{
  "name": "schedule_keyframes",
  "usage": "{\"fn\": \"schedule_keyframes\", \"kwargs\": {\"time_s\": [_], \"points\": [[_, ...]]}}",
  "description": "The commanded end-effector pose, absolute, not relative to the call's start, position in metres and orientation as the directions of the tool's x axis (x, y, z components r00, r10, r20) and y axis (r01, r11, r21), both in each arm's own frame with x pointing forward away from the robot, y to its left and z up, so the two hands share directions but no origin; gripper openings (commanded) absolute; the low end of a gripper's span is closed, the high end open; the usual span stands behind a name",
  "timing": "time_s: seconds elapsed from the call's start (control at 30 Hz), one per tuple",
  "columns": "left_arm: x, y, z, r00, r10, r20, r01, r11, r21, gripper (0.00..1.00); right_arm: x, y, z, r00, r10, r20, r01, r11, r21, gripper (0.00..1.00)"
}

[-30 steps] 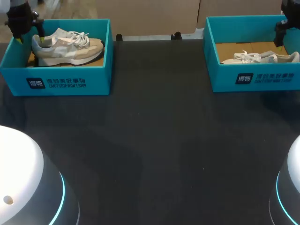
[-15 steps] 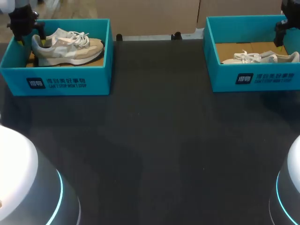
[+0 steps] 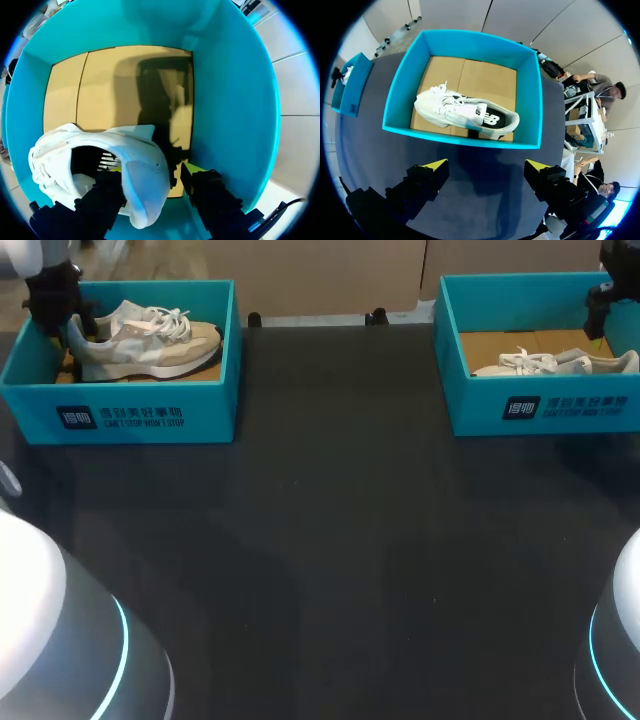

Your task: Take the shoe out of the shoebox, open the shoe tongue, remove and reinsert the insole, then place the shoe into the shoebox

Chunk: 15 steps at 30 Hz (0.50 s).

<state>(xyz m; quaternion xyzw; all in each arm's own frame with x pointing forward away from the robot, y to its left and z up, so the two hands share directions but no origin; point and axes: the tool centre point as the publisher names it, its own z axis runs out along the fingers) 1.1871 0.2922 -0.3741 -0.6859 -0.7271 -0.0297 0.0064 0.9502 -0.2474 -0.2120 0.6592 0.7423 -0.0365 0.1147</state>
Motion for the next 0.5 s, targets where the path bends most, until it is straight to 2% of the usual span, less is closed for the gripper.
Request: {"fn": "schedule_keyframes", "kwargs": {"time_s": [0.03,0.2,0.27,0.3,0.5], "points": [[1.1942,0.2929,-0.3817,-0.056,0.997,0.056,0.998,0.055,0.024,0.61,0.9499,-0.2474,-0.2122,-0.105,0.97,-0.218,0.987,0.129,0.097,1.0],[1.1957,0.2938,-0.3846,-0.054,0.997,0.061,0.998,0.053,0.019,0.61,0.9499,-0.2474,-0.2122,-0.105,0.97,-0.218,0.987,0.129,0.097,1.0],[1.196,0.294,-0.3847,-0.051,0.997,0.063,0.999,0.05,0.019,0.57,0.9499,-0.2474,-0.2122,-0.105,0.97,-0.218,0.987,0.129,0.097,1.0],[1.1962,0.294,-0.3847,-0.049,0.997,0.062,0.999,0.048,0.019,0.5,0.9499,-0.2474,-0.2122,-0.105,0.97,-0.218,0.987,0.129,0.097,1.0],[1.1977,0.2951,-0.3875,-0.046,0.997,0.065,0.999,0.045,0.017,0.31,0.9499,-0.2474,-0.2122,-0.105,0.97,-0.218,0.987,0.129,0.097,1.0]]}}
